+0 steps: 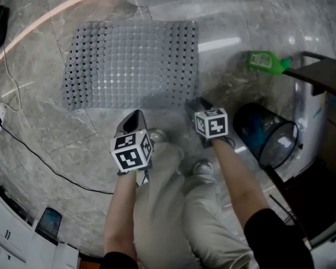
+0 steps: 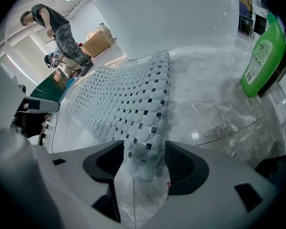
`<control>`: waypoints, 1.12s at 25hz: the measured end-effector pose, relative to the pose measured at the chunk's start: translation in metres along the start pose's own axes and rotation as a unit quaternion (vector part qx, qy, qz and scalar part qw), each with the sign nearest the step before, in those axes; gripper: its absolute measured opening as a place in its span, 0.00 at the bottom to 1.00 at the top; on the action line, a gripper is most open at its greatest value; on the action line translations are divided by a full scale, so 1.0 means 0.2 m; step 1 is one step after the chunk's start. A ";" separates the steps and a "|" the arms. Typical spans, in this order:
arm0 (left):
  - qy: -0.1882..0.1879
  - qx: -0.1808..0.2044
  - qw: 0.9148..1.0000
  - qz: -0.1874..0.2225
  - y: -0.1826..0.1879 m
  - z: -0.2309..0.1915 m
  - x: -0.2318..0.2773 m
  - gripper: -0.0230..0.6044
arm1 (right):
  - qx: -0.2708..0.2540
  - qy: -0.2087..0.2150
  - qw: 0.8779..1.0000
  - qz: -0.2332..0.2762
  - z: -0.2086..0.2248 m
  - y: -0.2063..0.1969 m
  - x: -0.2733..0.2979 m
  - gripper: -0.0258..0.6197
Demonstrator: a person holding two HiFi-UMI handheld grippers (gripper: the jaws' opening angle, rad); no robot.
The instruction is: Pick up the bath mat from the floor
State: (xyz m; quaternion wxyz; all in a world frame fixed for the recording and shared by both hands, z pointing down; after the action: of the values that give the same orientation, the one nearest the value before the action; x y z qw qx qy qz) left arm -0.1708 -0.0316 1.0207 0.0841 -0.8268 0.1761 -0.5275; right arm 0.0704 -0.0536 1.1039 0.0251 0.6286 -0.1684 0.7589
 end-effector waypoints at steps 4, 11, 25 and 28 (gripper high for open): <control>-0.003 0.000 1.000 0.000 -0.01 -0.01 0.07 0.03 | -0.008 0.000 1.000 -0.004 0.00 -0.01 0.09 0.45; 0.002 0.019 1.000 0.000 0.00 -0.03 0.08 0.03 | 0.001 0.007 1.000 -0.004 0.01 0.00 0.14 0.45; 0.009 0.006 1.000 -0.011 -0.02 0.03 -0.10 0.03 | 0.007 0.037 0.999 -0.014 -0.11 0.07 -0.04 0.22; 0.009 0.001 1.000 -0.017 0.00 0.04 -0.16 0.03 | 0.001 0.033 0.999 -0.018 -0.15 0.10 -0.11 0.19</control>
State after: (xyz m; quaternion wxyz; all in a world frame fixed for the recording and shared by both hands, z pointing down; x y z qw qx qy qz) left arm -0.1769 -0.0204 0.9897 0.0737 -0.8247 0.1623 -0.5368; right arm 0.0419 -0.0607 1.0740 0.0438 0.6059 -0.1553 0.7790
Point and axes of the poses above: the fingertips, and each gripper's own axes: x forward along the fingers, z to its right, y out of its top, the point moved 6 cm from there along -x, backward along the fingers, and after that the axes turned 8 degrees about -y, right-handed, at the moved point
